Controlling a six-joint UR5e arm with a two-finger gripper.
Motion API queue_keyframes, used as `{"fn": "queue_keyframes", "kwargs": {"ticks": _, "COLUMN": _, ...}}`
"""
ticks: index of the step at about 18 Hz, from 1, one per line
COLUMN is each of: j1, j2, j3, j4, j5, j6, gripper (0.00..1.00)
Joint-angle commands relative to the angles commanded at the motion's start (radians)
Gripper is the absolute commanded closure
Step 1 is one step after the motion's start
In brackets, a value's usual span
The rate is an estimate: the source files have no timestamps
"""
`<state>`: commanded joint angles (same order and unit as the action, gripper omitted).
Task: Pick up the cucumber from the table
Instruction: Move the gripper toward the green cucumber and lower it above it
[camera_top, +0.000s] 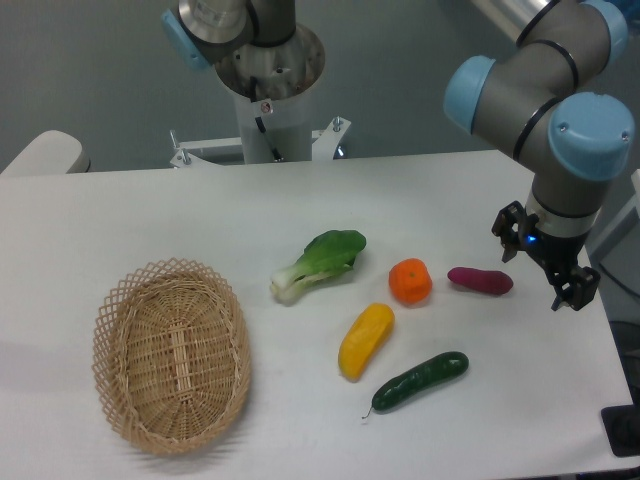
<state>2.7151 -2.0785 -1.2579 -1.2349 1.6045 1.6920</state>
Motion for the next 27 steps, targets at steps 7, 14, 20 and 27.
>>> {"fn": "queue_keyframes", "kwargs": {"ticks": 7, "j1": -0.005, "j2": -0.006, "j3": 0.005, "j4": 0.002, "j5": -0.002, "j6": 0.008, "gripper": 0.0}}
{"fn": "queue_keyframes", "kwargs": {"ticks": 14, "j1": -0.074, "j2": -0.041, "j3": -0.008, "j4": 0.049, "j5": 0.002, "j6": -0.023, "gripper": 0.0}}
{"fn": "queue_keyframes", "kwargs": {"ticks": 20, "j1": -0.107, "j2": -0.118, "j3": -0.011, "j4": 0.121, "j5": 0.044, "j6": -0.023, "gripper": 0.0}}
{"fn": "queue_keyframes", "kwargs": {"ticks": 27, "j1": -0.156, "j2": -0.178, "j3": -0.061, "j4": 0.218, "j5": 0.115, "j6": -0.101, "gripper": 0.0}}
